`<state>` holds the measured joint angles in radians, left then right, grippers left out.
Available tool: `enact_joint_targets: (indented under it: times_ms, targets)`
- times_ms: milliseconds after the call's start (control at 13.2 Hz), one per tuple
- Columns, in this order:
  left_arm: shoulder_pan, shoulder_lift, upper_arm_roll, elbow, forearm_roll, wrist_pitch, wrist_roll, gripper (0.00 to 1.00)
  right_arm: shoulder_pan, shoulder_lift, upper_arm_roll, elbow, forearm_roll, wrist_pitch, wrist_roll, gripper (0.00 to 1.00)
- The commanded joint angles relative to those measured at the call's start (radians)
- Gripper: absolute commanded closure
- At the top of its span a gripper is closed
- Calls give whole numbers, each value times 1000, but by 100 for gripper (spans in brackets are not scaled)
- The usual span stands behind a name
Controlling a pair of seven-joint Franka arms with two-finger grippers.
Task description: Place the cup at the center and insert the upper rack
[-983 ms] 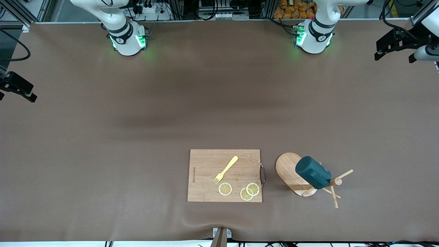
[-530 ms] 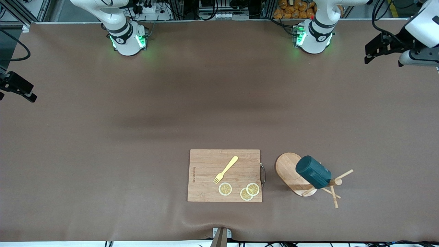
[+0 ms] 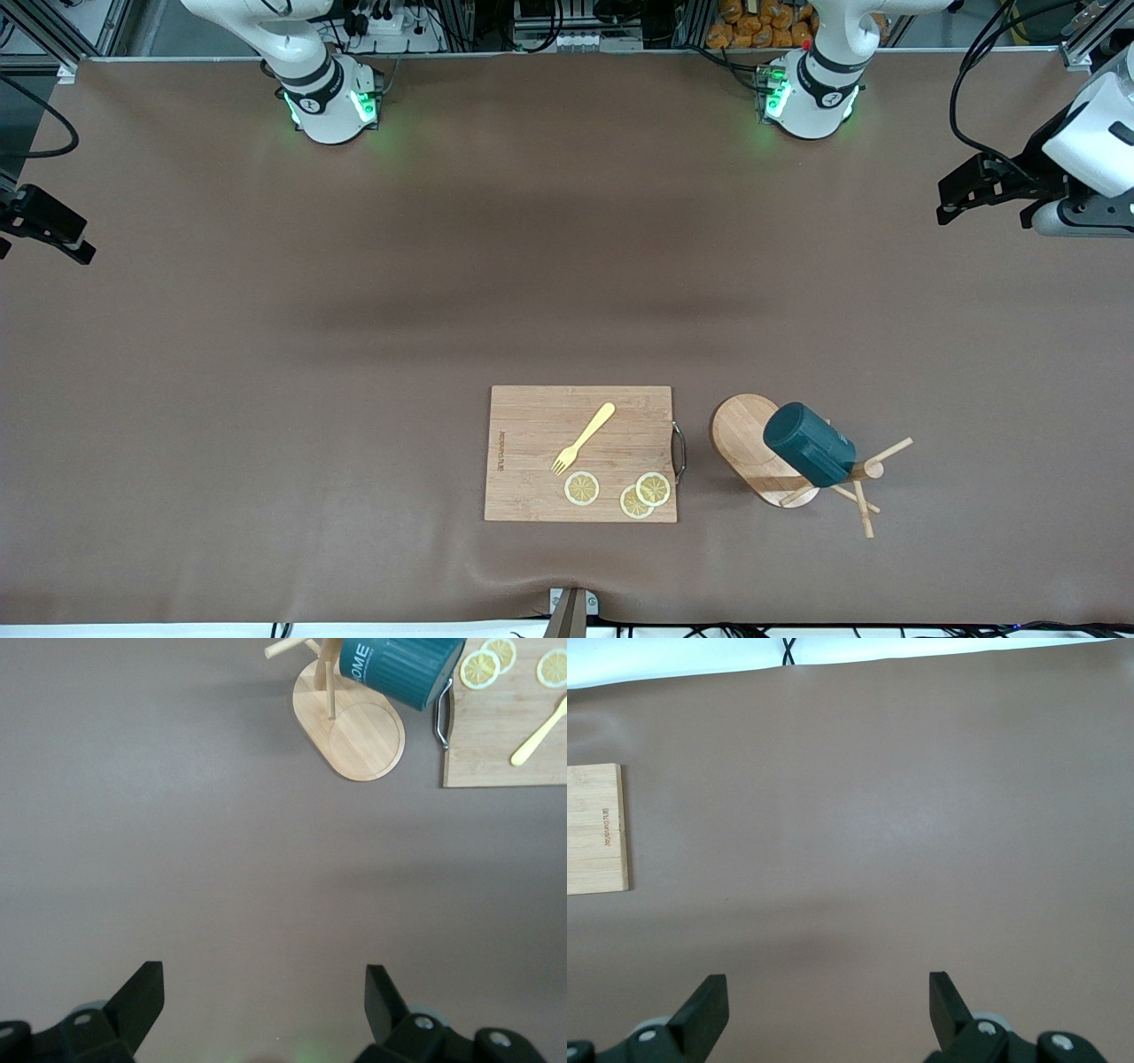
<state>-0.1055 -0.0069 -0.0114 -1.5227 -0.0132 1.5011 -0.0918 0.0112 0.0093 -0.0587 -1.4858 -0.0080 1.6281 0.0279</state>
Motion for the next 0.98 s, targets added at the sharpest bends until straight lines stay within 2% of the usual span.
enact_joint_targets:
  times_ms: [0,908]
  targets:
    - [6,-22,-4,-17,-18,11,-34,0,-5,9,5,22,-12,-13,12,0]
    - [6,-21,-2,-19,-10,14,-17,0,-5,9,5,22,-12,-14,12,0]
